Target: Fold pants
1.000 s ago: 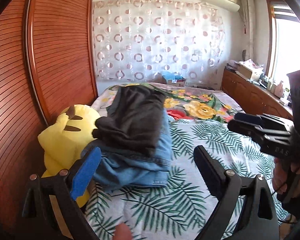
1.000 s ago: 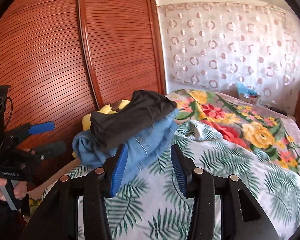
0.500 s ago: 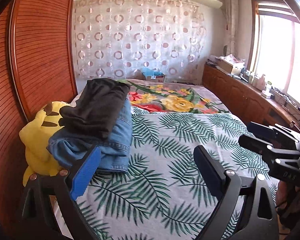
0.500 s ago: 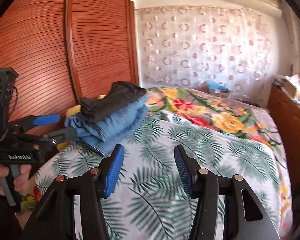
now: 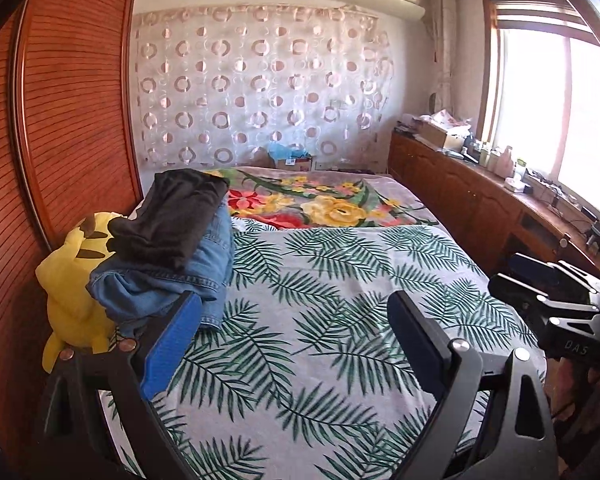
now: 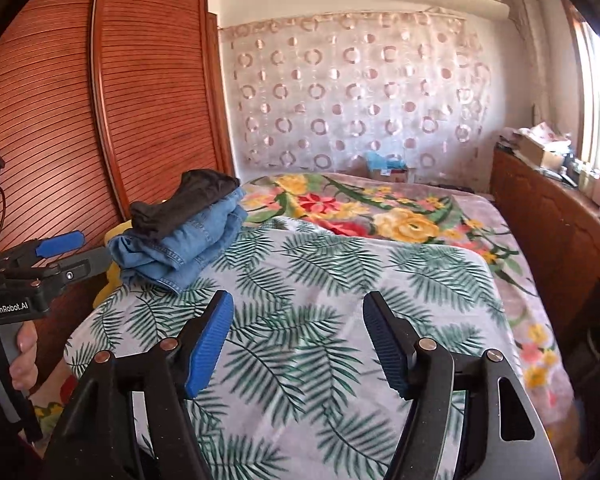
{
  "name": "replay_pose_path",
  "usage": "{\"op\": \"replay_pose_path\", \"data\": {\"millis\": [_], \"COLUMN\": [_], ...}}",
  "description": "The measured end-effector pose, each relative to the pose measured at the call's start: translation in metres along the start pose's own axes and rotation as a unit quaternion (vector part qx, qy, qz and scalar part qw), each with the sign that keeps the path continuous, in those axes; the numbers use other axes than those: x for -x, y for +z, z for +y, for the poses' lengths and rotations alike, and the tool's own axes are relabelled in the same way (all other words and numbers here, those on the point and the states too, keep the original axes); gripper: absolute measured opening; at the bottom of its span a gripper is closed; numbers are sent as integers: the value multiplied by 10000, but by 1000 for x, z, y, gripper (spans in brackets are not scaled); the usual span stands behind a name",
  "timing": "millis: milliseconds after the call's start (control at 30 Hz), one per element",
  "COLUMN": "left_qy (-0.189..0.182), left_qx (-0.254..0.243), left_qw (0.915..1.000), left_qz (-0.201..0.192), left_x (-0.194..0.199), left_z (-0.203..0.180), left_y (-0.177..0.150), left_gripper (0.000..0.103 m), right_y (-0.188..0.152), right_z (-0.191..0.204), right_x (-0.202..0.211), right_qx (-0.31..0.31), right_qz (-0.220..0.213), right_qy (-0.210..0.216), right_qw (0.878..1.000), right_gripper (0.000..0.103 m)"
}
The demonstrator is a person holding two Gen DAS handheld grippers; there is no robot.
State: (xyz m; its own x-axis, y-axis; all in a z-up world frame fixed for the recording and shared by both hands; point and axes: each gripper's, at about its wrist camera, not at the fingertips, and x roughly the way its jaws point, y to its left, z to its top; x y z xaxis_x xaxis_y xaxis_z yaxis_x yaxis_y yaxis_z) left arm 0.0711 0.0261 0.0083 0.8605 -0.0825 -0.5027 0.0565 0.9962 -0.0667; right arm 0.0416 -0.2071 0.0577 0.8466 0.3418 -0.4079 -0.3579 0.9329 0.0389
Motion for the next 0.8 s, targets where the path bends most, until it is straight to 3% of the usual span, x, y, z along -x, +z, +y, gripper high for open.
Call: {"op": "replay_pose_path", "data": {"millis": [300,800], "left_qy": [-27,-47], "left_qx": [-78,-174], "left_qw": [9997,9985], "left_qz": [-230,-524], "left_x": [28,58], "left_z": [-27,-51], "left_y": [10,13], "left_gripper": [94,94], "right_y": [-1,-19], "right_z": [15,27], "right_x": [36,61], "right_qx": [-17,-191], "right_qz": [-185,-577], "right_qy": [-290,-632], "right_qw": [9994,9961], "right_gripper": [69,71]}}
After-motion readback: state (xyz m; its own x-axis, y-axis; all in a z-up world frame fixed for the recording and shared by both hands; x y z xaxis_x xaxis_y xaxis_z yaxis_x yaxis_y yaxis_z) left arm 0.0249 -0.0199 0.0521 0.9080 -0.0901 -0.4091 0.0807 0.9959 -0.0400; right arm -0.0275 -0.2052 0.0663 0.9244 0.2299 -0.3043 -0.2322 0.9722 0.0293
